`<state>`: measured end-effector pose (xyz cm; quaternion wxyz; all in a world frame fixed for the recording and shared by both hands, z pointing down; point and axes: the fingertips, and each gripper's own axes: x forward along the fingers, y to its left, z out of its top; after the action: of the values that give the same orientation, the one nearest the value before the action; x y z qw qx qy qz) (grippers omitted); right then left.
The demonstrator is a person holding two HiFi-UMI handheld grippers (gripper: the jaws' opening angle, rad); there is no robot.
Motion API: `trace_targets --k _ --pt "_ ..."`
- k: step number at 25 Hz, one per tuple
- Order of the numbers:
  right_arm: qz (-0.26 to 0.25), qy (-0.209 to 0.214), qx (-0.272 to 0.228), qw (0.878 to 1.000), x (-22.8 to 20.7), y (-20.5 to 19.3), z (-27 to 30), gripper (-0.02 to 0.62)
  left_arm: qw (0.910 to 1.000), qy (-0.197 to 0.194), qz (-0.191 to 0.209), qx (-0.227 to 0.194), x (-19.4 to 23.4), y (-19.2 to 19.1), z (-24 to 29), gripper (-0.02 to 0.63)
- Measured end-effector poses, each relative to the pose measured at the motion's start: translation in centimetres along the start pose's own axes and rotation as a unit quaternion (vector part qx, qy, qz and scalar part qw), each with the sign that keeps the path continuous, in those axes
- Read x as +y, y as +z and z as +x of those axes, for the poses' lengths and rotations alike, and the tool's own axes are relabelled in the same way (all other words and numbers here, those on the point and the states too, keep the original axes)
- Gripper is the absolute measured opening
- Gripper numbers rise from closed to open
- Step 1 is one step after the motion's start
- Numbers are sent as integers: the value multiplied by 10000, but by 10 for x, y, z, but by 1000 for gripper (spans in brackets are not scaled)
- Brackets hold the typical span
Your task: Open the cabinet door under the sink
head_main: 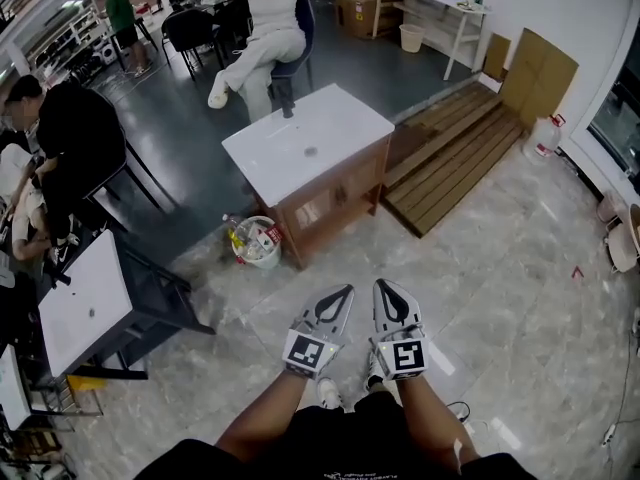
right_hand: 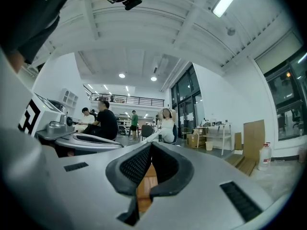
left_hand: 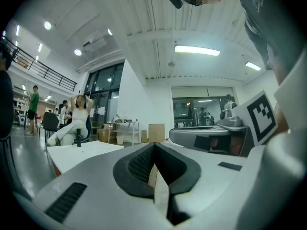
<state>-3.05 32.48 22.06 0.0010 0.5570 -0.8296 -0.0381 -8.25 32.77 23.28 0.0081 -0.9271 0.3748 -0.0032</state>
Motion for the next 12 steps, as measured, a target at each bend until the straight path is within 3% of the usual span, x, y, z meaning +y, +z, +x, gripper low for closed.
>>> trace_targets --k 5,8,12 --pt "-15 212 -42 9998 -19 6 19 23 9993 335 -162 33 22 -2 25 14" --pt "-14 267 -43 9996 -36 5 30 23 9990 389 -197 -55 26 11 45 14" --pt "124 538 -62 9985 -55 -5 52 23 9990 421 -161 17 35 1 74 14"
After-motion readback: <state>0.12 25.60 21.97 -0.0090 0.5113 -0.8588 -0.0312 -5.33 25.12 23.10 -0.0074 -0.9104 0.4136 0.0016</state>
